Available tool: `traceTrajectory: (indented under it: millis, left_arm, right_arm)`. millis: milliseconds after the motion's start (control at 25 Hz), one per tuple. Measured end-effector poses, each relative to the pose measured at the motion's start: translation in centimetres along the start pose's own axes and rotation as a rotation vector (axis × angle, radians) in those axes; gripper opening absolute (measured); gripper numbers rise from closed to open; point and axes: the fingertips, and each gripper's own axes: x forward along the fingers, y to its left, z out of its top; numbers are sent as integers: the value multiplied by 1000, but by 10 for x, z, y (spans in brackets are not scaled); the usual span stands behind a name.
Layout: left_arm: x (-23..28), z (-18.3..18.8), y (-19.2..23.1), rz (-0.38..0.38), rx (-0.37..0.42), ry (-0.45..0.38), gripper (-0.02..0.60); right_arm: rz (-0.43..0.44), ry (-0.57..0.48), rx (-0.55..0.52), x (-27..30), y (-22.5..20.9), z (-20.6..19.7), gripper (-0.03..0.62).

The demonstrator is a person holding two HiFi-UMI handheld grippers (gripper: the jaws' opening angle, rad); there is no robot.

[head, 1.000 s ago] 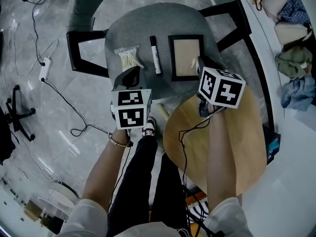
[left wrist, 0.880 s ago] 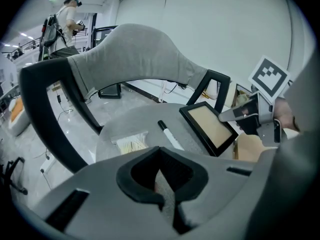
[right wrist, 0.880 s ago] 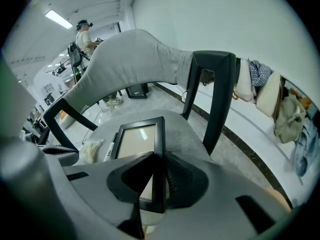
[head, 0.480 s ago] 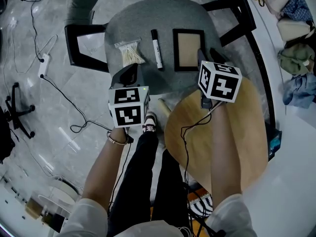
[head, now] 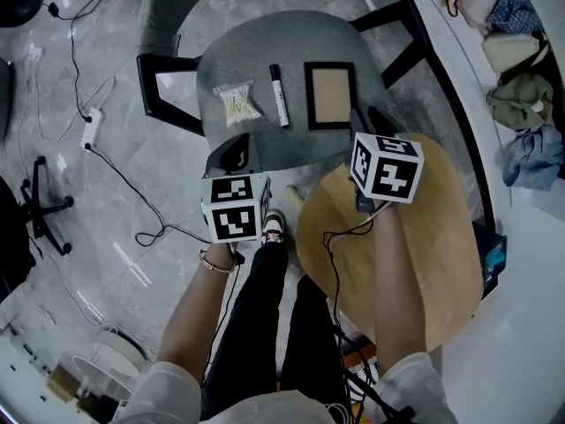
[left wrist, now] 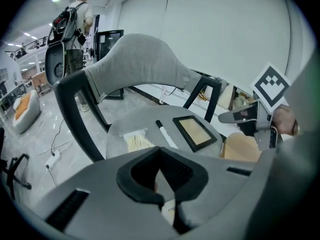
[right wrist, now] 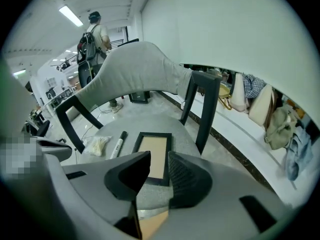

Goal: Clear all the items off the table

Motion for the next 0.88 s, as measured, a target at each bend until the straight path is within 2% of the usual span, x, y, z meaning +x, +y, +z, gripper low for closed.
traceTrajectory:
  millis: [120,240,480,680,880]
  left_arm:
    - [-36,-4,-5,5,-4,10,3]
    - [-69,6,-11,16,-8,-13,3]
    - [-148,18,-64,-27,-41,-44,3]
    - [-228,25,-109,-49,-7,-70,3]
    - [-323,57,-153,-38,-27,-190,3]
  right_arm:
    - [0,-21,64,-40,9,-7,106]
    - [-2,-77,133,-83,17,-3,90]
    - [6,-135,236,-188,33,-17,29]
    - [47,-162,219,-272,46,-34,25]
    - [24,-212,149,-355,20,-35,25]
